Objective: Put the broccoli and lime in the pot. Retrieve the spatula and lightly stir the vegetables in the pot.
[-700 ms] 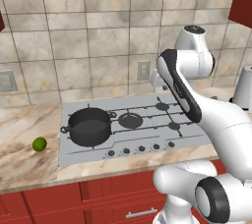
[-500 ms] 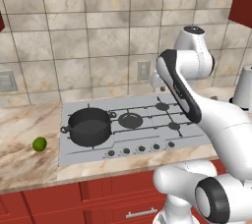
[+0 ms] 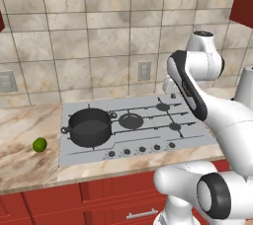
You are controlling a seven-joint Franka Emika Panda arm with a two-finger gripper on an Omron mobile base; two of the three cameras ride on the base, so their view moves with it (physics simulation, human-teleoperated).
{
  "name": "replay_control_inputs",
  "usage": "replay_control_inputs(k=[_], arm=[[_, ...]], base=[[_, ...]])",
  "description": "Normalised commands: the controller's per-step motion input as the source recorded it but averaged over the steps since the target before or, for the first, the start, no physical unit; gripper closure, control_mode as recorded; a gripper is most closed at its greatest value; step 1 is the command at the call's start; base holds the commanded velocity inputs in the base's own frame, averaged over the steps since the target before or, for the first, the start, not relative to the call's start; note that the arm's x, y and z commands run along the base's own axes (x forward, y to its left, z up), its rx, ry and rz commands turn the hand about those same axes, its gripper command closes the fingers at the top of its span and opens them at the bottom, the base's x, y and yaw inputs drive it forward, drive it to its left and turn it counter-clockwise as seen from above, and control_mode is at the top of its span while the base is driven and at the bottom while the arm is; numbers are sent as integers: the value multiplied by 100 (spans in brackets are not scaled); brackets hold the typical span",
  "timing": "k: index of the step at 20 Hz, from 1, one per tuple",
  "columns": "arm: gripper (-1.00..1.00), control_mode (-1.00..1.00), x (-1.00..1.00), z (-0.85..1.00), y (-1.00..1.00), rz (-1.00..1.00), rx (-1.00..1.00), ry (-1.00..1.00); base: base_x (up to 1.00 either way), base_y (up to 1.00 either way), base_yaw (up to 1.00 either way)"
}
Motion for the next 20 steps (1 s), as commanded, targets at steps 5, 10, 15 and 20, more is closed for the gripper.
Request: replay_control_inputs(k=[5,10,15,20], arm=[[-100,-100,-20,-29,-100,-6,2,14],[-100,-100,-30,-62,-100,-10,0,19],[-100,-100,-9,-92,-100,-9,3,13],[-100,-100,20,-66,-99,-4,4,0]], base=[[0,0,0],[0,0,0],[0,0,0],[0,0,0]])
